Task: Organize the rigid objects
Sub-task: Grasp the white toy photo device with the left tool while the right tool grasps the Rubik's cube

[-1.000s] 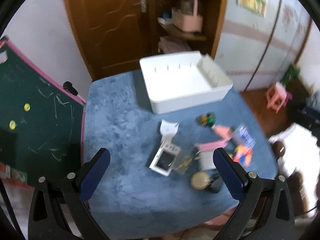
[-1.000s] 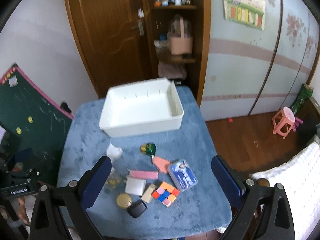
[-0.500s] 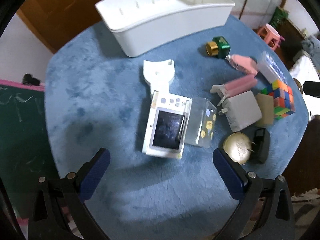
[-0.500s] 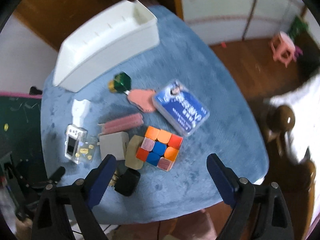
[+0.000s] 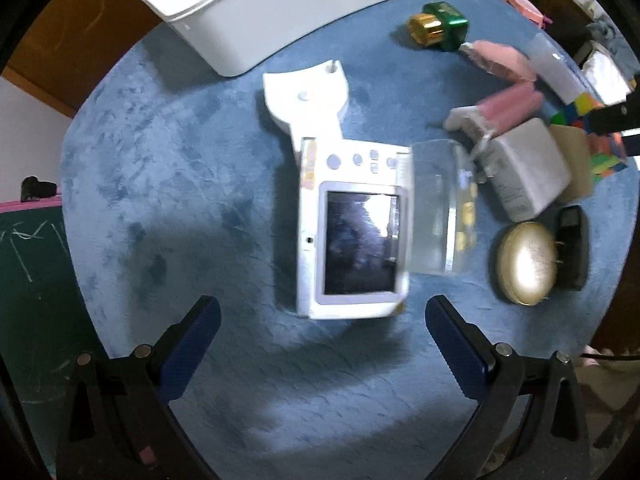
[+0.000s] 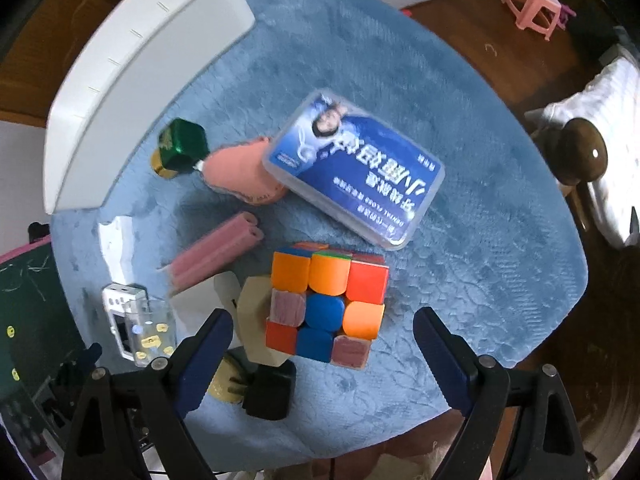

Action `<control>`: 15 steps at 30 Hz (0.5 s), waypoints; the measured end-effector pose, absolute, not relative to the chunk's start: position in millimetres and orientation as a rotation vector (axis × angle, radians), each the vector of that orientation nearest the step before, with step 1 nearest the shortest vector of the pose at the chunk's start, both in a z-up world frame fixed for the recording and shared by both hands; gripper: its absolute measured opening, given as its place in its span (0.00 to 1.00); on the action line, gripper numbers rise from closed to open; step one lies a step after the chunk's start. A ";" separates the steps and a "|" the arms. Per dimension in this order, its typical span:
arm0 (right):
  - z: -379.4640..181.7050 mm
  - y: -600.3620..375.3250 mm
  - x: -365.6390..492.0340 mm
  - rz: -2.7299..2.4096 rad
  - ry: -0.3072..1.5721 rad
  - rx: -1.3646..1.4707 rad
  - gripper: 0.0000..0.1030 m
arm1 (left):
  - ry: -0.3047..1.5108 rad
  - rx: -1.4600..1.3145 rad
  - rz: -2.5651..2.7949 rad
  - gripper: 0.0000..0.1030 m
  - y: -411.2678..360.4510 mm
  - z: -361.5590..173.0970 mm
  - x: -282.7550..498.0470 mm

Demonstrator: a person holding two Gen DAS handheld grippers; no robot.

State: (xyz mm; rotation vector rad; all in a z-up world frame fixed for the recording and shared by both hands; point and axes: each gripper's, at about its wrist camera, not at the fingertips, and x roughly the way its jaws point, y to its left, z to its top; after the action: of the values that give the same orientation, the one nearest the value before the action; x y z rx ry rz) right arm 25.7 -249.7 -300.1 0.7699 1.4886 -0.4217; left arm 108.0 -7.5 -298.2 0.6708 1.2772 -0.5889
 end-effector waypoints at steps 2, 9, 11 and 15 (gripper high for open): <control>-308.6 -247.4 29.0 -0.423 1.520 0.761 0.75 | 1.283 0.650 -0.578 0.93 -5.8 -301.9 112.2; -309.8 -245.3 41.9 -0.429 1.516 0.765 0.75 | 1.287 0.660 -0.521 0.93 -19.2 -318.0 123.7; -309.3 -246.1 45.8 -0.441 1.520 0.767 0.76 | 1.276 0.682 -0.499 0.93 -26.8 -321.1 125.3; -312.3 -247.9 54.1 -0.458 1.528 0.785 0.78 | 1.263 0.706 -0.464 0.90 -38.2 -326.7 129.0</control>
State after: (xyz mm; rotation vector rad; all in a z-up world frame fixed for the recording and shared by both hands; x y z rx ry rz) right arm 54.1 -247.9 -312.3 0.7850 1.5279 -0.4583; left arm 129.0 -38.2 -326.7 0.7056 1.2625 -0.4643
